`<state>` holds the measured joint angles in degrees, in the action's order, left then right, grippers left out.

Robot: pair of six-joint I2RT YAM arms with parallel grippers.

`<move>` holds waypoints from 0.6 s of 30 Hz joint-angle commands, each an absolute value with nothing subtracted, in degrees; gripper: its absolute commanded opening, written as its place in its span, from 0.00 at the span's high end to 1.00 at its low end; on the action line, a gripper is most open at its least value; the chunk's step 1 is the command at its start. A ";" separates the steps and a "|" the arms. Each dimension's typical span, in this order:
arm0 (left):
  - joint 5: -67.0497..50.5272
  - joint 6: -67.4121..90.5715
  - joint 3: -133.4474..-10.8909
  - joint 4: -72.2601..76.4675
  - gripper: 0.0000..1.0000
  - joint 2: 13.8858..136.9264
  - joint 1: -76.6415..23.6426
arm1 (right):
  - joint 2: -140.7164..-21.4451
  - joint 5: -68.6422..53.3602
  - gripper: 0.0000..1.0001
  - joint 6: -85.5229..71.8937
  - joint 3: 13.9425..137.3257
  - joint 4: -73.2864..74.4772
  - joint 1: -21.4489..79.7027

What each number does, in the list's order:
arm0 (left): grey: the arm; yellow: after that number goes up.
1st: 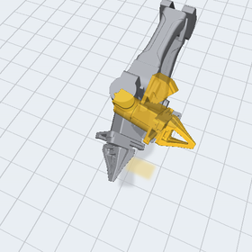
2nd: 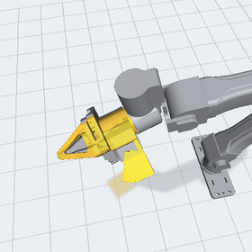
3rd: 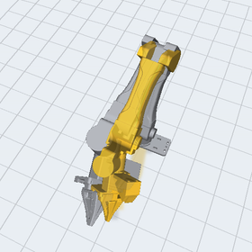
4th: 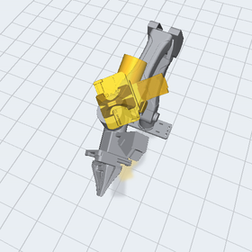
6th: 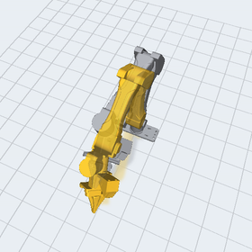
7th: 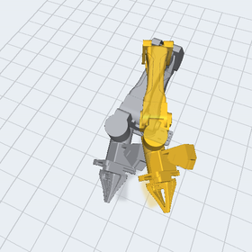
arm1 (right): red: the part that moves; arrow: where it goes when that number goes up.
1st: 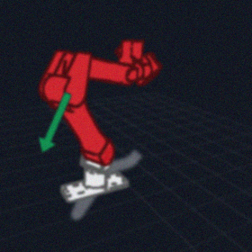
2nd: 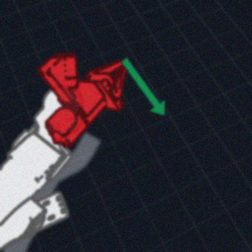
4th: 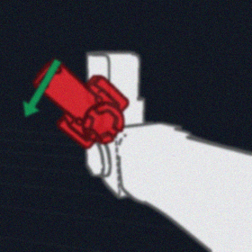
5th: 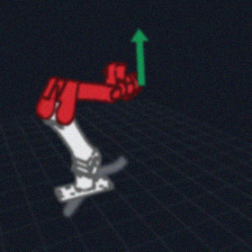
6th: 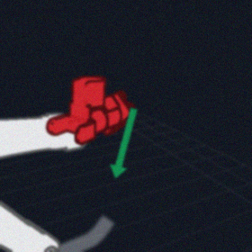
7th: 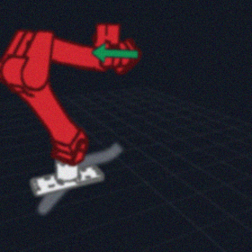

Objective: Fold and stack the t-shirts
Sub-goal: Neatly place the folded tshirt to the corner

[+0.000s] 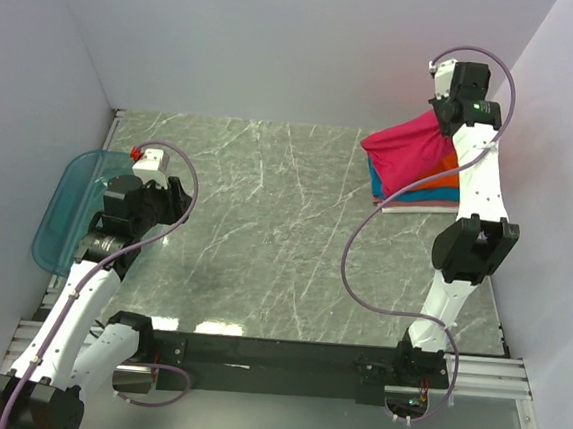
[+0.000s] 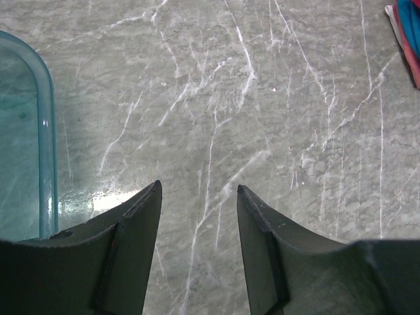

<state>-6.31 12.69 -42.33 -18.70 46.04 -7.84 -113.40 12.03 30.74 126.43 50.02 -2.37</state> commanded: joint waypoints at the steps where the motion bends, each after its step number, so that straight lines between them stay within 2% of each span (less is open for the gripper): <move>1: -7.47 11.16 -42.10 -17.31 0.45 46.32 -7.56 | -113.64 11.96 1.00 30.50 128.50 45.62 -4.65; 11: -8.00 11.16 -42.19 -17.14 0.45 46.76 -7.56 | -113.82 9.67 1.00 31.47 120.42 42.45 -9.66; 17: -8.35 11.07 -42.10 -17.05 0.45 47.02 -7.56 | -112.59 8.96 1.00 31.82 110.76 38.68 -12.74; 18: -8.52 11.07 -42.10 -17.14 0.45 47.02 -7.56 | -112.15 9.23 0.98 31.90 107.96 37.45 -13.01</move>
<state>-6.90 12.67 -42.33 -18.70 46.81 -7.84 -114.67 8.86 31.14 112.49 42.78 -11.60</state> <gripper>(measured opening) 0.550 0.036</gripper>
